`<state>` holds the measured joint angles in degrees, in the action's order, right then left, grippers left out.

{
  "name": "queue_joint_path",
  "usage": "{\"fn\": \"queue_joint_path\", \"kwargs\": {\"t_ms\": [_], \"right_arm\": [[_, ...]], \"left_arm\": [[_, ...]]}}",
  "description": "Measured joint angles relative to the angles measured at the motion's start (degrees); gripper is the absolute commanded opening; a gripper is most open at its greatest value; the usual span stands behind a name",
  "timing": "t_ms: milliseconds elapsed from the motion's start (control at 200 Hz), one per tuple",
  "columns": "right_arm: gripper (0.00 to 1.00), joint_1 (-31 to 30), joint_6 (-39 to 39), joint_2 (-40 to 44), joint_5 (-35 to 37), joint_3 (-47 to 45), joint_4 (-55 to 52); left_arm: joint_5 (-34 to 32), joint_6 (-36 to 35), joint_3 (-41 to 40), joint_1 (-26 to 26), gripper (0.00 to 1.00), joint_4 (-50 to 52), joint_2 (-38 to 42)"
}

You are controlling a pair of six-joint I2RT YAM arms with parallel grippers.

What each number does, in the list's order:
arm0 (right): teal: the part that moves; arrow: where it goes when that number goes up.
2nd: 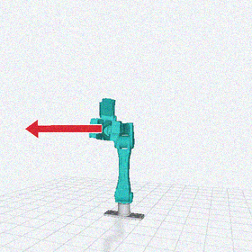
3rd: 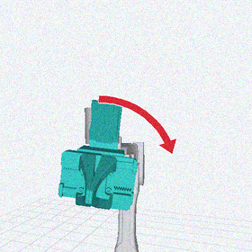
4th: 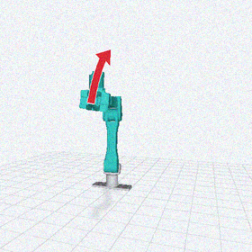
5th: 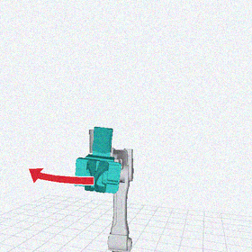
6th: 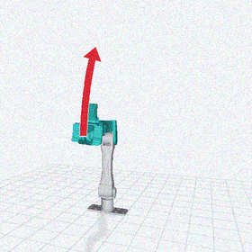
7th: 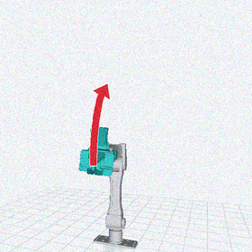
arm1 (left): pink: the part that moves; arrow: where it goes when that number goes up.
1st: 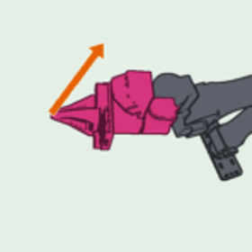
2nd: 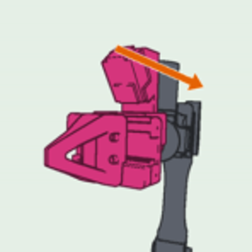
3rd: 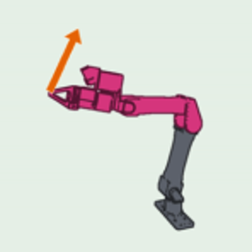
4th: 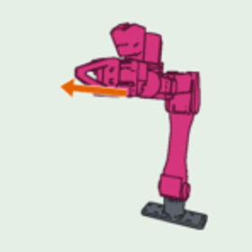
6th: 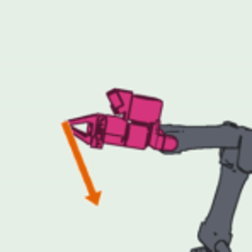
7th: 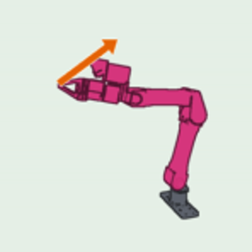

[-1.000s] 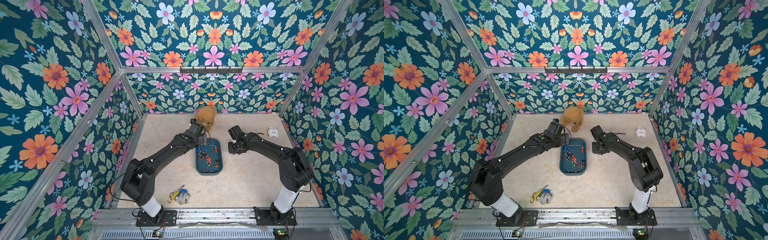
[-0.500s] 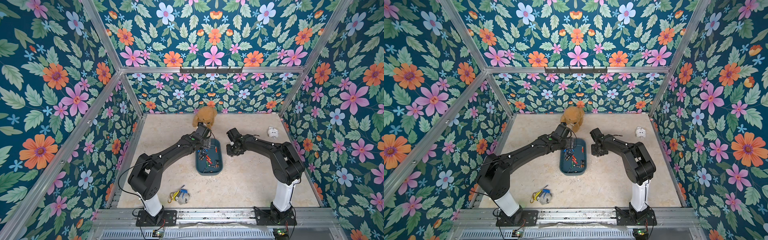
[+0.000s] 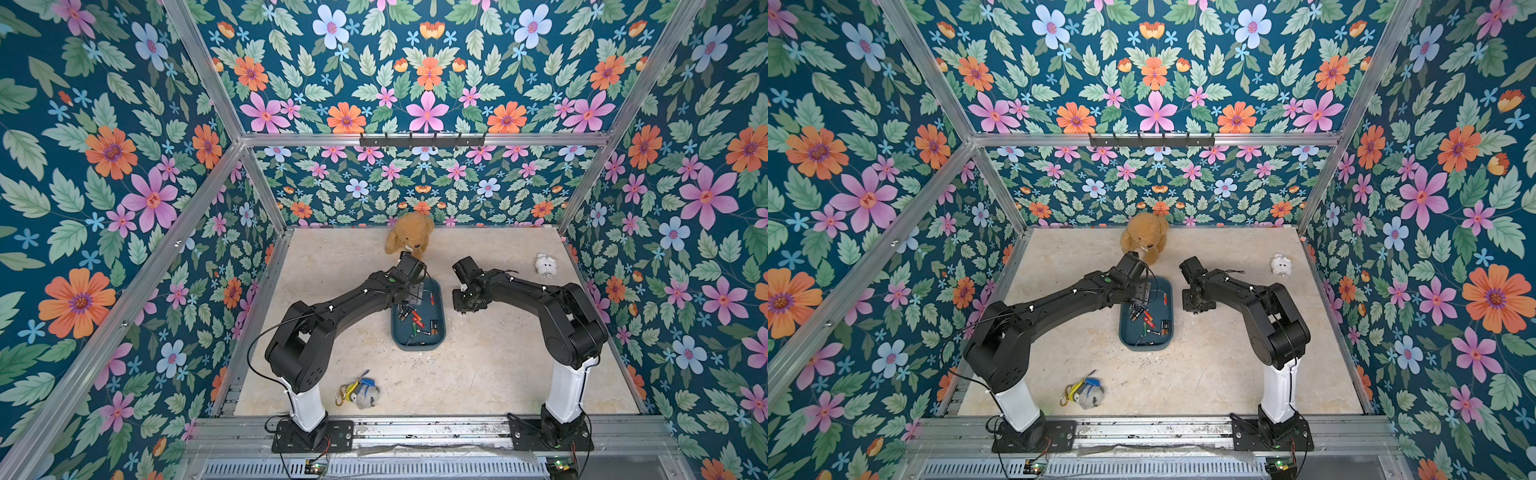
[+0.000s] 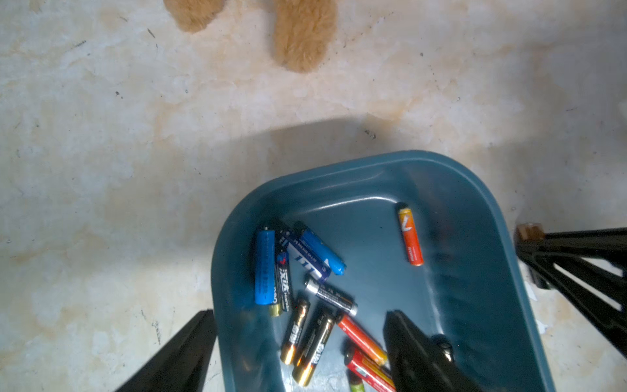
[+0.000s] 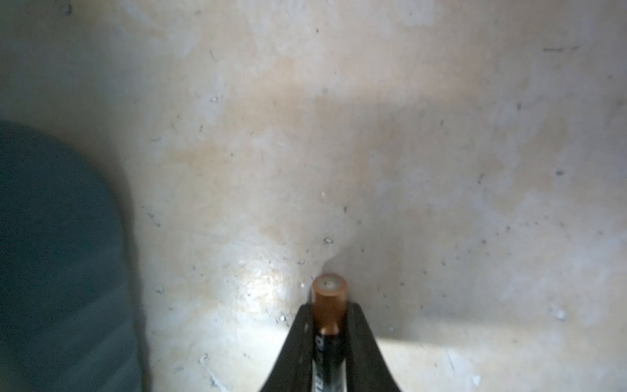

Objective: Take the batteries out of the storage box
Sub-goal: Place the battery at the center of the board, then pick up the battery from the storage box.

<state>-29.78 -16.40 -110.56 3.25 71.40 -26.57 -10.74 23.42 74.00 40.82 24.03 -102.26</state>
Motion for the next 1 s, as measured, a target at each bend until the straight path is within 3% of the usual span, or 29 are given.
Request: {"fn": "queue_joint_path", "kwargs": {"t_ms": [520,1000], "right_arm": [[0.29,0.0,-0.02,1.09,0.02,1.11,-0.94],[0.31,0.0,-0.26,5.51,1.51,5.75,-4.0]], "left_arm": [[-0.59,-1.14,0.96,0.74,0.74,1.7,-3.17],[1.33,-1.36,0.74,0.92,0.47,3.39,-5.09]]}}
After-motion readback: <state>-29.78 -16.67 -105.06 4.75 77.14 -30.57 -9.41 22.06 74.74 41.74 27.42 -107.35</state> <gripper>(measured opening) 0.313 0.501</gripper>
